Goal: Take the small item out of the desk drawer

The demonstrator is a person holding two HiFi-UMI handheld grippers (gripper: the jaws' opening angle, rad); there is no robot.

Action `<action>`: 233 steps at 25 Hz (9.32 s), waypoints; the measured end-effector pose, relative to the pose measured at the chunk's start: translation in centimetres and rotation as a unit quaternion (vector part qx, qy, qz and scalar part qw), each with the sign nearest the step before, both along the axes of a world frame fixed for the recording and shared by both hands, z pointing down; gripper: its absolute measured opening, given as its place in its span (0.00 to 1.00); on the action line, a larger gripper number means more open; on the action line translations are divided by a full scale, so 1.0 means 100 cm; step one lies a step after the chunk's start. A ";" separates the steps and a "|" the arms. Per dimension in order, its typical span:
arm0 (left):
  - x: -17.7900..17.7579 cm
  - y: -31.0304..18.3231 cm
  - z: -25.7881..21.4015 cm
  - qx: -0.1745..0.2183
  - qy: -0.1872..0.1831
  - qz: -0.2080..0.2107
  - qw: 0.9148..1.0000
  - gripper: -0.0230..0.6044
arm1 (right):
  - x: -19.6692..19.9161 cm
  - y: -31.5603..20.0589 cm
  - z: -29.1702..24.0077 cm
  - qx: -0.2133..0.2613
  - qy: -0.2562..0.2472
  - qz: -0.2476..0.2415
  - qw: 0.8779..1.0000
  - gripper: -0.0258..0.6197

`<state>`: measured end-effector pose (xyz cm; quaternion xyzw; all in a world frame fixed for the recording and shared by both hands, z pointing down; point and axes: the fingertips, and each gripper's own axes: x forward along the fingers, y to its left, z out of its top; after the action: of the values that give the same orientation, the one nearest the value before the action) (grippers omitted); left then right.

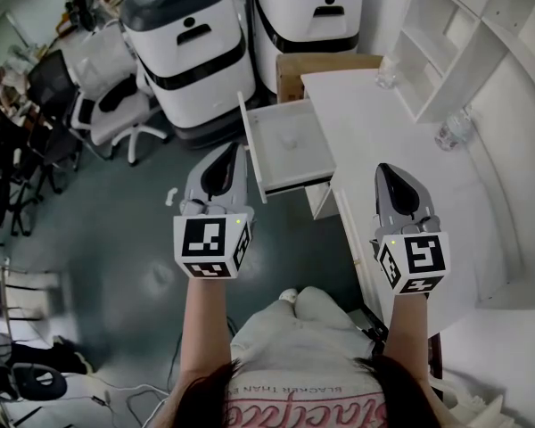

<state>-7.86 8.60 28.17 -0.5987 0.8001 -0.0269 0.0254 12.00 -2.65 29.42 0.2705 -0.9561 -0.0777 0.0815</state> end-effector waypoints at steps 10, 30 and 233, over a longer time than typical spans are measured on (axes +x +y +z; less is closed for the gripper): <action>-0.024 -0.009 0.006 -0.002 0.006 -0.006 1.000 0.06 | -0.023 -0.016 0.001 0.004 0.006 -0.001 1.000 0.04; -0.099 -0.122 0.011 -0.022 -0.005 0.030 0.999 0.06 | -0.094 -0.117 0.012 0.003 0.024 0.016 1.000 0.04; -0.126 -0.307 0.267 -0.414 0.129 0.181 0.883 0.31 | -0.121 -0.220 0.142 -0.230 0.079 0.185 0.952 0.04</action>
<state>-20.46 -22.06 54.90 -0.6872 0.5902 -0.2733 -0.3237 -0.10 -24.64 43.64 0.4096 -0.8718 0.1401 0.2293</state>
